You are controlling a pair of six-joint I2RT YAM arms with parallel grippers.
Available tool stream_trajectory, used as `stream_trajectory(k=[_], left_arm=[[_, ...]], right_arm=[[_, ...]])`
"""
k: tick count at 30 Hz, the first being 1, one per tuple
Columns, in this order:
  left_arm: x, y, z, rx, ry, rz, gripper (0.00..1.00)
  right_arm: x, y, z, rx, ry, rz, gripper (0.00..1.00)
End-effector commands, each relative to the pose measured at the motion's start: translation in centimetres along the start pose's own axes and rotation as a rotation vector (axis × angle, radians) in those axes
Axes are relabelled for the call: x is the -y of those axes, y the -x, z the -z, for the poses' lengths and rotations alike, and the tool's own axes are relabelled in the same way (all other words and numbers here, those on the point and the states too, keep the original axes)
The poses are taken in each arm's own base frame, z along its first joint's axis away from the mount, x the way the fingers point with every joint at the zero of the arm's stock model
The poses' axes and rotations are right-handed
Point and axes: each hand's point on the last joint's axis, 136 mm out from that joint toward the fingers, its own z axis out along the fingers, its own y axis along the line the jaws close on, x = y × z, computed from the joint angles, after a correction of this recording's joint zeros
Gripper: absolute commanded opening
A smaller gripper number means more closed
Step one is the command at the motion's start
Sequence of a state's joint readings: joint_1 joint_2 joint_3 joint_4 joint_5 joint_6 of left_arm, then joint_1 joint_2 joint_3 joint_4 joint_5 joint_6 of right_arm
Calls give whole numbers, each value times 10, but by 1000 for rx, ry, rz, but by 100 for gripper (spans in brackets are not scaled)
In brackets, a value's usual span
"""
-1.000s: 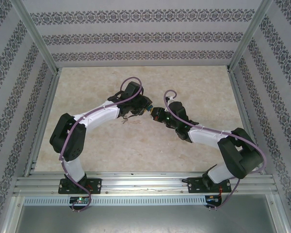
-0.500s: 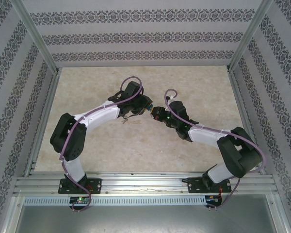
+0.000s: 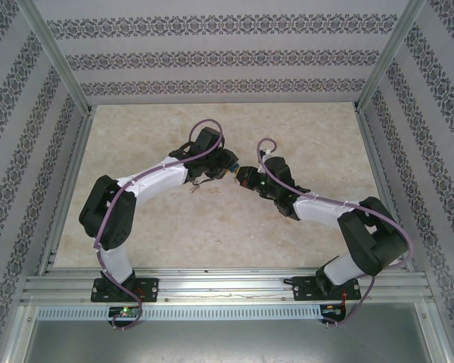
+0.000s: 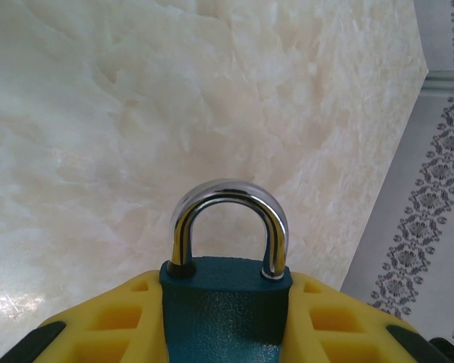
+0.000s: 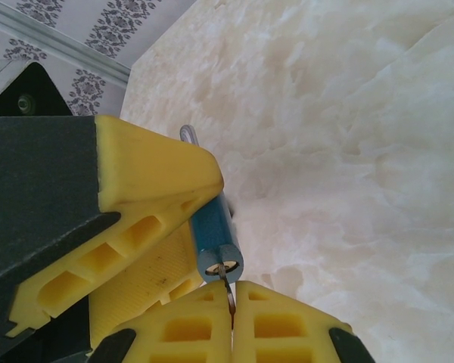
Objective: Unlock with the key
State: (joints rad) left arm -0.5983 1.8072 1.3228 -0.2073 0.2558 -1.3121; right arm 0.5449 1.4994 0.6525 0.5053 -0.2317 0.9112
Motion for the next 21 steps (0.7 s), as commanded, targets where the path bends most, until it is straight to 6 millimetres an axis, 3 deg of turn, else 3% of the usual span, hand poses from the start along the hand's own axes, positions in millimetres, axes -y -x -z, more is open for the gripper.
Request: stream_trajectory(k=[1,4,8,16,21], left_arm=[[15,-28,21,-110,-44,-88,17],[3,-17,27,-83,-13,-89,17],[-4,-9,34,-56,7,-102,18],[-2,-11,50,-55,6,-174,19],[-12,-11,63,-40,60,-209,19]], right_arm=[[-20,14,15,59,87,26,9],[-2,3,25,33,59,4,19],[6,-10,42,-4,68,-1,27],[-9,-17,75,-52,140,59,38],[-22,-22,75,-94,218,52,40]])
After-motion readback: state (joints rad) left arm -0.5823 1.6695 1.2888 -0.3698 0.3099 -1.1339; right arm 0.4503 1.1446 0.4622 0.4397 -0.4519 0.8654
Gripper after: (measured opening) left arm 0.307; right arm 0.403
